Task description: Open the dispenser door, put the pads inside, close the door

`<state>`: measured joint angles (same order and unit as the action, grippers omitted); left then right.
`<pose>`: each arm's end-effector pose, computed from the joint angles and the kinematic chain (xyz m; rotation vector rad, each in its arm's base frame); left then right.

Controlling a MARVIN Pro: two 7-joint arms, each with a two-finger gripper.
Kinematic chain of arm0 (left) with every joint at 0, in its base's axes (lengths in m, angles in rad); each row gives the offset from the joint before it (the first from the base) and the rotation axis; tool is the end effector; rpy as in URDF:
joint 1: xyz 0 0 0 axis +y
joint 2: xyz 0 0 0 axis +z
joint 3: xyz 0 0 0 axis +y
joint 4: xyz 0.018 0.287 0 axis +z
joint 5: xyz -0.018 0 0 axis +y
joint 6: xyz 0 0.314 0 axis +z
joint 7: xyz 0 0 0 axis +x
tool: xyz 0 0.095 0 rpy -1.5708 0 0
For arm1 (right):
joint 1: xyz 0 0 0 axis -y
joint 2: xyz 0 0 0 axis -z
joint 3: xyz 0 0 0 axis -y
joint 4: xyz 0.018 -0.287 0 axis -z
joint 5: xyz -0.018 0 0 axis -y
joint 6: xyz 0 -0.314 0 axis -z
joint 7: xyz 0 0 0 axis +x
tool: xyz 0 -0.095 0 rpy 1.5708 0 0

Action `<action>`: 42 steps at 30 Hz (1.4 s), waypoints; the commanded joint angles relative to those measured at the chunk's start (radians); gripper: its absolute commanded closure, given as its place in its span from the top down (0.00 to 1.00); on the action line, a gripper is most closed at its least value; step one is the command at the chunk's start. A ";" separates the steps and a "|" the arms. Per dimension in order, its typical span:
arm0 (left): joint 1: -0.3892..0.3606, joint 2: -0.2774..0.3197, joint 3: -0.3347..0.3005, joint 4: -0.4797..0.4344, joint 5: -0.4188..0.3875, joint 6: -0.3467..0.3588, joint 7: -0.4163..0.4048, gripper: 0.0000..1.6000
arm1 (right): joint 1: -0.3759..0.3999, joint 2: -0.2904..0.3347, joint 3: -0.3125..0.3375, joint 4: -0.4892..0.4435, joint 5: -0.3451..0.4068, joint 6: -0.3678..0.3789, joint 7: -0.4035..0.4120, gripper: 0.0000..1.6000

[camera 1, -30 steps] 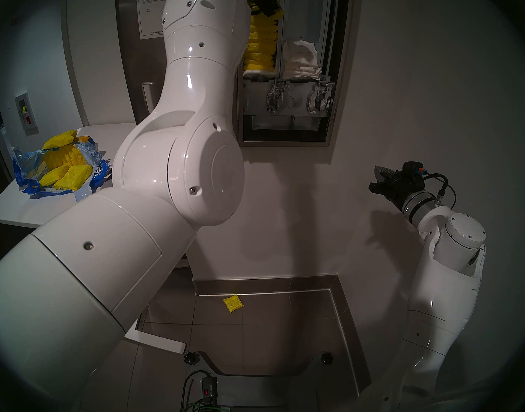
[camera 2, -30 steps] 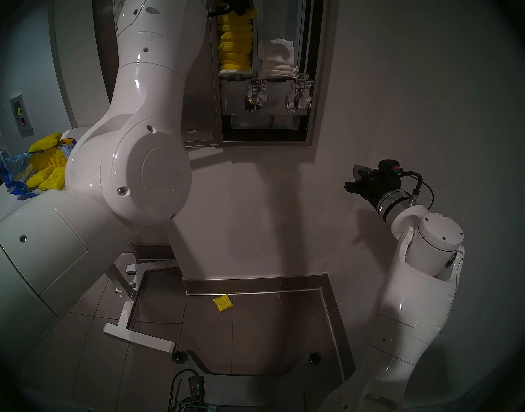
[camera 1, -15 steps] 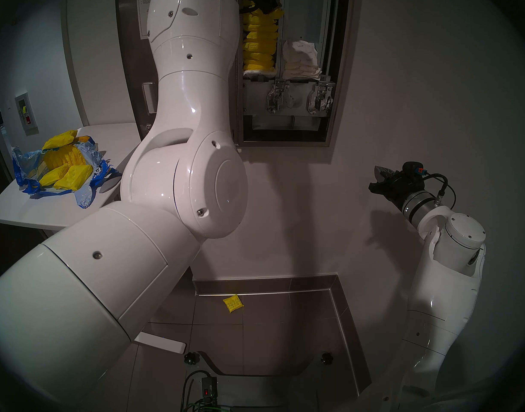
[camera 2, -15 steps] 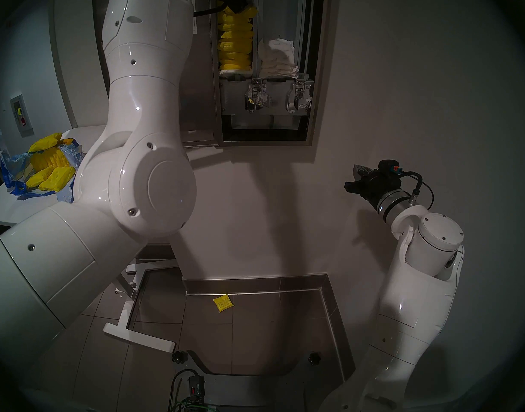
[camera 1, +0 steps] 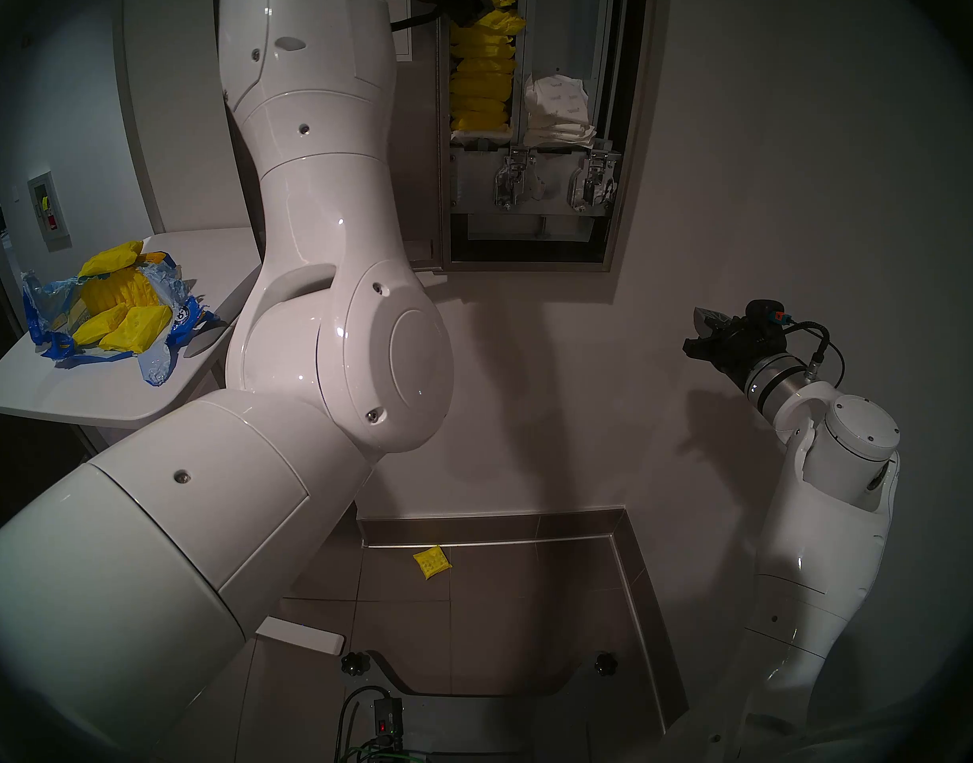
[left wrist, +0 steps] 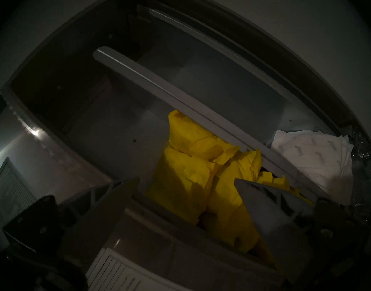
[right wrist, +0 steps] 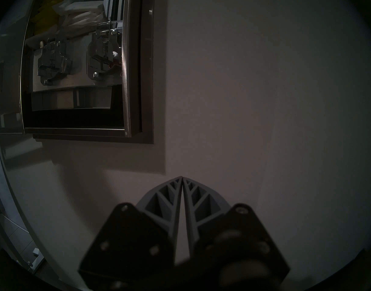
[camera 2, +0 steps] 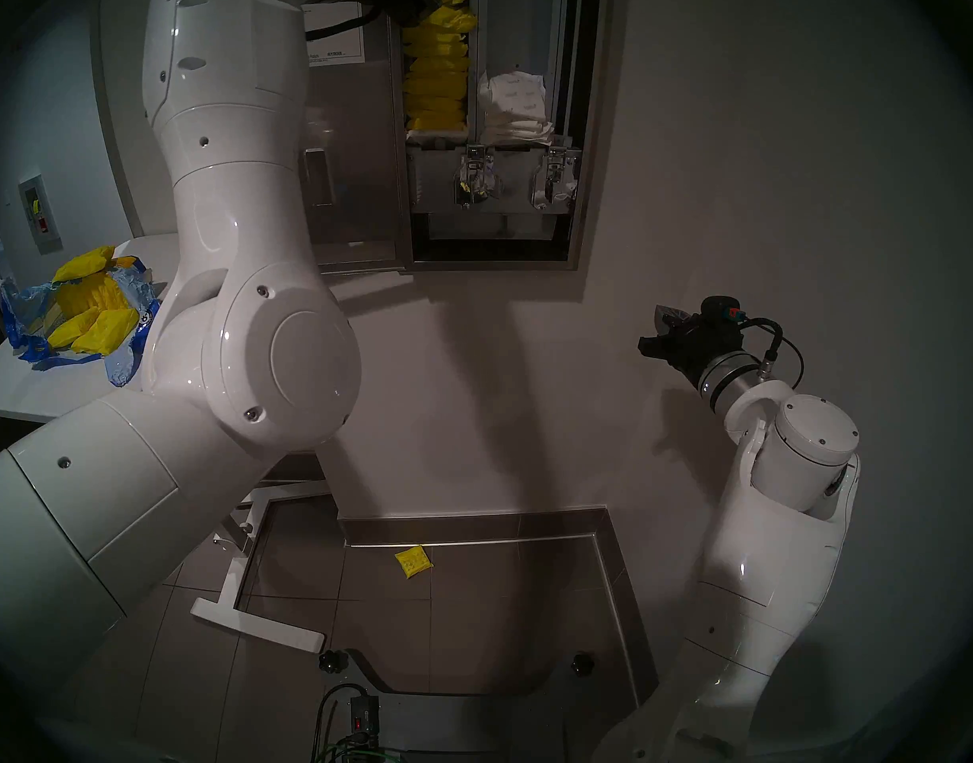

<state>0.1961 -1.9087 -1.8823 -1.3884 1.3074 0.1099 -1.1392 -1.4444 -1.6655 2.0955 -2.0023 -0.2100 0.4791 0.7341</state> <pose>0.5125 -0.0658 0.2407 -1.3861 1.2123 -1.9955 0.3845 -0.1273 -0.1525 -2.1953 -0.1731 -2.1574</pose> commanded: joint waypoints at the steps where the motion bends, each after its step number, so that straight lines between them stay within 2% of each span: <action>1: -0.021 0.009 -0.052 -0.130 -0.040 0.029 -0.067 1.00 | 0.020 0.006 -0.001 -0.027 0.004 -0.007 -0.001 0.26; 14: -0.018 -0.004 -0.167 -0.300 -0.103 0.115 -0.247 1.00 | 0.020 0.007 -0.002 -0.024 0.004 -0.007 -0.001 0.26; 19: -0.017 -0.020 -0.220 -0.398 -0.128 0.166 -0.315 1.00 | 0.020 0.007 -0.002 -0.022 0.004 -0.007 -0.001 0.26; 21: -0.021 -0.022 -0.239 -0.411 -0.137 0.184 -0.336 1.00 | 0.020 0.007 -0.002 -0.022 0.004 -0.007 -0.001 0.26; 30: 0.017 -0.050 -0.326 -0.533 -0.155 0.274 -0.344 1.00 | 0.020 0.008 -0.002 -0.020 0.004 -0.007 -0.001 0.26; 31: 0.034 -0.064 -0.348 -0.573 -0.158 0.297 -0.344 1.00 | 0.020 0.008 -0.002 -0.020 0.004 -0.007 -0.001 0.26; 36: 0.068 -0.094 -0.385 -0.617 -0.162 0.337 -0.344 1.00 | 0.020 0.008 -0.002 -0.019 0.004 -0.007 -0.001 0.26; 37: 0.084 -0.098 -0.392 -0.650 -0.163 0.347 -0.344 1.00 | 0.020 0.008 -0.002 -0.019 0.004 -0.007 -0.001 0.26; 42: 0.145 -0.098 -0.416 -0.715 -0.174 0.397 -0.332 1.00 | 0.021 0.008 -0.002 -0.019 0.005 -0.008 -0.001 0.26</action>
<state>0.2890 -1.9845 -2.2880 -2.0134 1.1609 0.4517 -1.3965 -1.4448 -1.6635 2.0948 -1.9926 -0.2098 0.4791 0.7339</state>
